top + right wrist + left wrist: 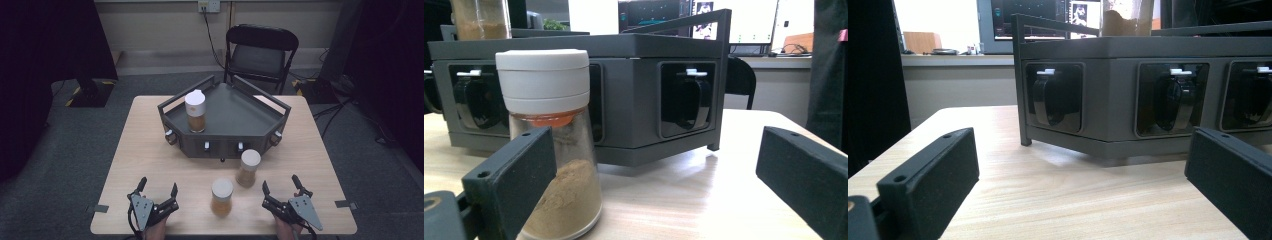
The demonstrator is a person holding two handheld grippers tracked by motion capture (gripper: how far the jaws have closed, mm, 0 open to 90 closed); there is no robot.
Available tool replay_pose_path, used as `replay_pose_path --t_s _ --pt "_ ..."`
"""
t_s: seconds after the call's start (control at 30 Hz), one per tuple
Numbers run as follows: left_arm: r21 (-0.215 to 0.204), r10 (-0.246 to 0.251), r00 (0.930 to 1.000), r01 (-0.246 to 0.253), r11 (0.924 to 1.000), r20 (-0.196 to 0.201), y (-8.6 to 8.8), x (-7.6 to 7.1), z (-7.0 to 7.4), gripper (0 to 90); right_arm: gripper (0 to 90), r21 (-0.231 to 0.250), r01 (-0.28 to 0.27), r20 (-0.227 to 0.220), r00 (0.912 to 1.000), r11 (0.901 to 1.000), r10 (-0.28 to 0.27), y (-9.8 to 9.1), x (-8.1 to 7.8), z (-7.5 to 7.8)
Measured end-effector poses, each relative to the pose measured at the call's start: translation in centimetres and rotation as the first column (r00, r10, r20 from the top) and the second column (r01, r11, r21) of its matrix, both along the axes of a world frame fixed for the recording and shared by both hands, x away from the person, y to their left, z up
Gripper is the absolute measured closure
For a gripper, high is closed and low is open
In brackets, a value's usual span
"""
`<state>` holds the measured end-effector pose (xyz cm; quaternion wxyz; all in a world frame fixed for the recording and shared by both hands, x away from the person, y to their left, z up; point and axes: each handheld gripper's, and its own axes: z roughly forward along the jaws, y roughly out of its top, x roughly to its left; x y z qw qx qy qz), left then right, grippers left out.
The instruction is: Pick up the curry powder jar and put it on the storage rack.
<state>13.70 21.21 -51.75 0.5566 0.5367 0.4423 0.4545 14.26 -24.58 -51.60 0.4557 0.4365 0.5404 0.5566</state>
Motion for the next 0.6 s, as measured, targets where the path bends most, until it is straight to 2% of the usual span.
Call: replay_pose_path --t_s 0.17,0.37,0.6 --pt "0.0 0.006 1.0 -0.006 1.0 -0.001 -0.1 0.0 0.0 0.3 1.5 0.001 -0.001 -0.01 1.0 1.0 0.001 0.0 -0.2 0.6" --pt "-0.004 0.014 0.9999 -0.014 0.9999 -0.002 -0.2 0.0 0.0 0.2 1.5 0.015 -0.032 -0.02 0.9993 0.9994 0.033 -0.1 -0.9 1.7" --pt "-0.006 0.023 0.9997 -0.023 0.9997 -0.006 -0.3 0.0 0.1 0.3 1.6 0.04 -0.056 -0.005 0.9984 0.9977 0.056 0.3 -1.9 3.0"
